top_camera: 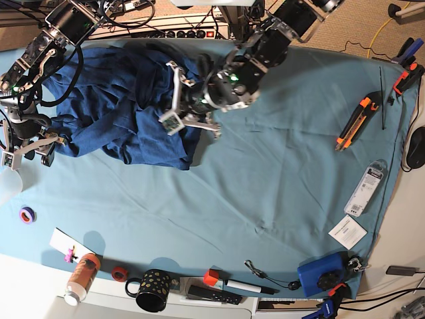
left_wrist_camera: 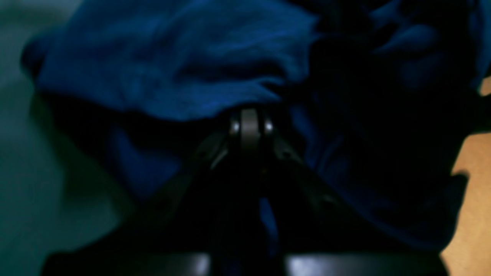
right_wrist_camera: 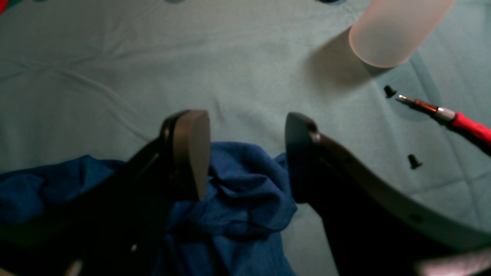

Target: Layout the t-shirt on the table in an organized manner, then fold the t-shirt properly

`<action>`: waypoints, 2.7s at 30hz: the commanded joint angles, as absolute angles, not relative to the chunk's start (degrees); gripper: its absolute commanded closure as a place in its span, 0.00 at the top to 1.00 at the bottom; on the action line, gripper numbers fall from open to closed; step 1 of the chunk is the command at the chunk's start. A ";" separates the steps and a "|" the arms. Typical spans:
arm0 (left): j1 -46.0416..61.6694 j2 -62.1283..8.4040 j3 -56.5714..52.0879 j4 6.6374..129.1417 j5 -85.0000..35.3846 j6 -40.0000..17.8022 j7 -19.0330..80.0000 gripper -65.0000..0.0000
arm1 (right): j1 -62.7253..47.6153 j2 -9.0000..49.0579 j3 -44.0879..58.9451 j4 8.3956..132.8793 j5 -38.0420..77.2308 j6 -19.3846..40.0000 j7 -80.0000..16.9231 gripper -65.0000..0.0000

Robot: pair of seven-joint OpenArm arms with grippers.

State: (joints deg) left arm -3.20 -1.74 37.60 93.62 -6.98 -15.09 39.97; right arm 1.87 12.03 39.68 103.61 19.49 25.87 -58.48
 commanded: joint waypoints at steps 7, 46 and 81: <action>-8.67 1.37 41.85 94.59 -3.75 -11.40 37.91 0.00 | 2.52 11.42 39.70 104.51 20.10 25.93 -57.43 0.48; -9.32 -9.23 17.34 93.80 -6.83 -10.07 39.40 0.00 | -7.77 4.95 19.51 104.53 60.82 40.00 -75.20 0.00; -5.67 -9.23 17.34 93.80 -7.75 -10.52 39.38 0.00 | 0.82 9.58 5.37 104.53 -4.38 9.63 -55.33 0.00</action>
State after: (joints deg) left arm -4.67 -9.26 17.54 92.82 -7.18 -10.33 40.64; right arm -0.12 9.10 5.23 103.53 -4.45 9.96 -56.55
